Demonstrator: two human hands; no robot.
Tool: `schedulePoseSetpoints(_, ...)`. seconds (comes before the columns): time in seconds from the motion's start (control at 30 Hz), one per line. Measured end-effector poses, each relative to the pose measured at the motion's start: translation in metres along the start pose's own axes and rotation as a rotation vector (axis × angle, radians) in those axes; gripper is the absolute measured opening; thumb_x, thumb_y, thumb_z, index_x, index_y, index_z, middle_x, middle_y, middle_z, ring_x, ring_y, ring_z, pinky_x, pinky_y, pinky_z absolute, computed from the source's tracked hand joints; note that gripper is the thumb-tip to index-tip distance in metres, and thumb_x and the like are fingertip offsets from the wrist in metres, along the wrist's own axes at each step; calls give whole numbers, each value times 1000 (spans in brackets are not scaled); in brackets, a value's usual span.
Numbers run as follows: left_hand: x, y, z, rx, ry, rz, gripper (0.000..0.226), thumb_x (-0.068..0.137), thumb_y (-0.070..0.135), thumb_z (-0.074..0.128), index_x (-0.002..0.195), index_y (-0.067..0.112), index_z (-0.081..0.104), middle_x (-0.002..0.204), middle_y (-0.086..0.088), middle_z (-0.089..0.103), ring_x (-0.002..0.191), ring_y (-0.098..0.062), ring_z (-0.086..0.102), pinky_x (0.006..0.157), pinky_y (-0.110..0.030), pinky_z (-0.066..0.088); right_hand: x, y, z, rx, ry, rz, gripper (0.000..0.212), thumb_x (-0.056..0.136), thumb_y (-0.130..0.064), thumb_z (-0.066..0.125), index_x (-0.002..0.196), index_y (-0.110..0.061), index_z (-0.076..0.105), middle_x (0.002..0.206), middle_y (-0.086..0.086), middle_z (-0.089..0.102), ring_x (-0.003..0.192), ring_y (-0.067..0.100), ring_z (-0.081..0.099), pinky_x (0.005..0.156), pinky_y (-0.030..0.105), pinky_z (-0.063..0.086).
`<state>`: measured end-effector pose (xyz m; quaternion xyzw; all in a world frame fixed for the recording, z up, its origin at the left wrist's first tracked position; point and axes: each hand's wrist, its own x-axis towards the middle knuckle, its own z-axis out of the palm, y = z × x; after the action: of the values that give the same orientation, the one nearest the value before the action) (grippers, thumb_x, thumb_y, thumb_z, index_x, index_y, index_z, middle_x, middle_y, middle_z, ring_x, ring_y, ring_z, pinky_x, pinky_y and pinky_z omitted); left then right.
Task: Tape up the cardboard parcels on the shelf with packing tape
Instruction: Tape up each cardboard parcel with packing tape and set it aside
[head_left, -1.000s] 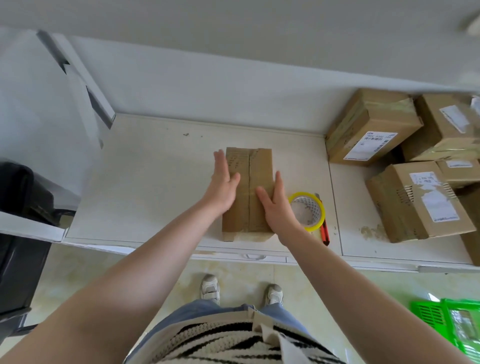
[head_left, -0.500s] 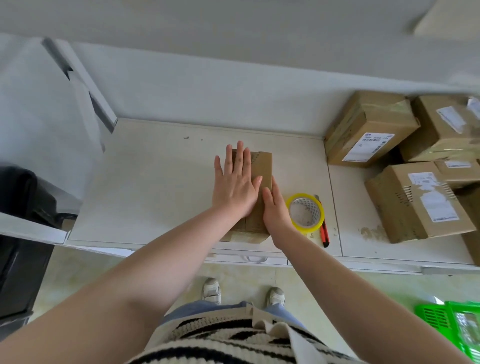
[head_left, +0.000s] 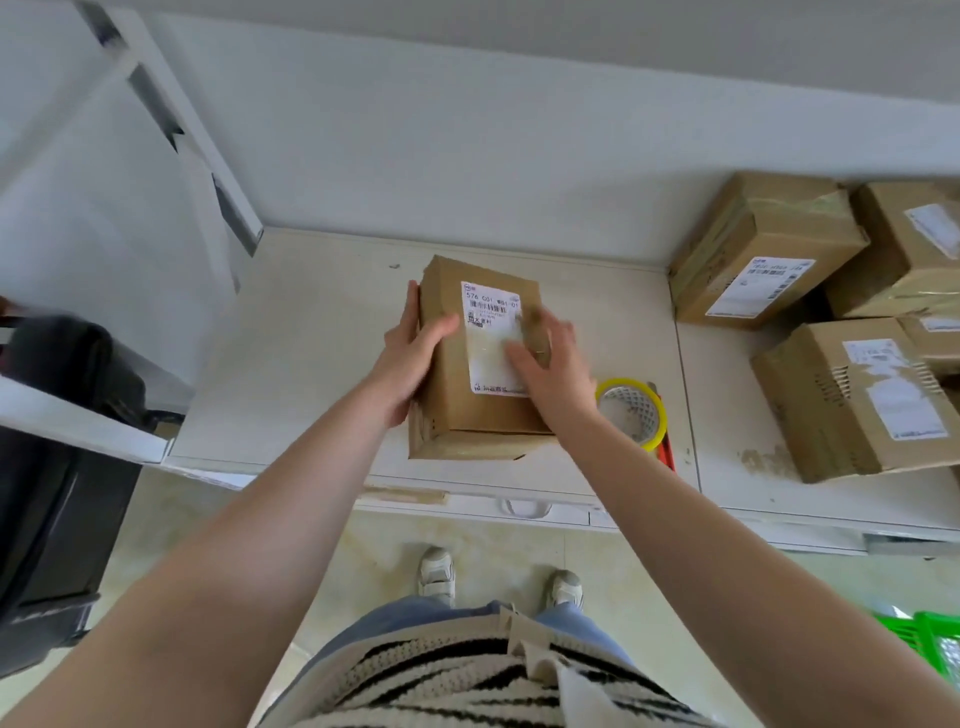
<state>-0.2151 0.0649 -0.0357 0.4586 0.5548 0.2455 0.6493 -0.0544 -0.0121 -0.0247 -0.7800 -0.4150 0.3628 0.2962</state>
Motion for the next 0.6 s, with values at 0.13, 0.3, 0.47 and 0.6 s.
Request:
schedulePoseSetpoints(0.13, -2, -11, -13, -144, -169, 70, 86, 82, 53, 61, 151, 54, 10, 149, 8, 48, 129, -19, 55, 106, -47, 45, -3, 2, -7, 519, -218, 262, 72, 80, -63, 68, 142, -41, 41, 131, 0, 63, 113, 21, 64, 99, 49, 51)
schedulePoseSetpoints(0.3, -3, -5, -6, -103, -151, -72, 111, 64, 68, 60, 156, 43, 3, 162, 5, 26, 138, -16, 45, 114, -45, 36, -17, 9, -1, 588, -124, 239, 31, 92, -52, 59, 120, -40, 60, 107, -8, 72, 102, 16, 68, 95, 46, 54)
schedulePoseSetpoints(0.47, -26, 9, 32, -19, -146, -105, 89, 54, 61, 87, 127, 19, 59, 114, -3, 73, 100, -25, 72, 90, -51, 56, -44, 20, -14, 678, 38, 202, 28, 96, -46, 57, 122, -35, 59, 101, -10, 72, 97, 11, 69, 91, 42, 57)
schedulePoseSetpoints(0.6, -47, 18, 71, 8, -243, -38, 48, 87, 32, 73, 128, 11, 59, 111, -8, 73, 99, -25, 72, 90, -49, 57, -71, 41, -38, 771, 136, 275, 33, 92, -53, 58, 117, -32, 63, 106, -4, 73, 100, 17, 69, 90, 44, 57)
